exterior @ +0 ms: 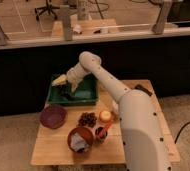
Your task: Place brush in tray
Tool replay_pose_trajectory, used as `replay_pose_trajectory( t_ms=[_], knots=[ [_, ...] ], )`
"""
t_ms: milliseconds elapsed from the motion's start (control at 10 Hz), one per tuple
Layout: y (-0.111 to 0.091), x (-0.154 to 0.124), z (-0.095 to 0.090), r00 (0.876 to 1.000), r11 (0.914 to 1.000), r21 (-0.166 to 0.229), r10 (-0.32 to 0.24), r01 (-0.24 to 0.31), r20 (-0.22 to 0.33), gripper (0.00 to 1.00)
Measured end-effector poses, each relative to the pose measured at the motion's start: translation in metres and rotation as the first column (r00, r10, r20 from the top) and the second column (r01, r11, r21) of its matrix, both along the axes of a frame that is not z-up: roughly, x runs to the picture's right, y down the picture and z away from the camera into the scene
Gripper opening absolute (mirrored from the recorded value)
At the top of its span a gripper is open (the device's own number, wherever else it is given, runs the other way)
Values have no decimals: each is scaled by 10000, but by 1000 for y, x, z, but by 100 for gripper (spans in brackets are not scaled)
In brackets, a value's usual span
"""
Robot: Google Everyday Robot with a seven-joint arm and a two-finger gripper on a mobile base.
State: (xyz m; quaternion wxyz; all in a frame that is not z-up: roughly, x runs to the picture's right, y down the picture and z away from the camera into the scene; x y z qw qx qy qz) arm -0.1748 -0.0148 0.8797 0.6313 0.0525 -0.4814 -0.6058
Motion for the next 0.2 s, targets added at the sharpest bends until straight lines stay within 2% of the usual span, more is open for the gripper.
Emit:
replay_pose_trajectory(
  t_ms=[100, 200],
  knots=[
    [3, 8, 0, 9990, 9995, 94, -315, 318, -322, 80],
    [4, 10, -2, 9985, 9989, 181, -418, 425, -365, 80]
  ],
)
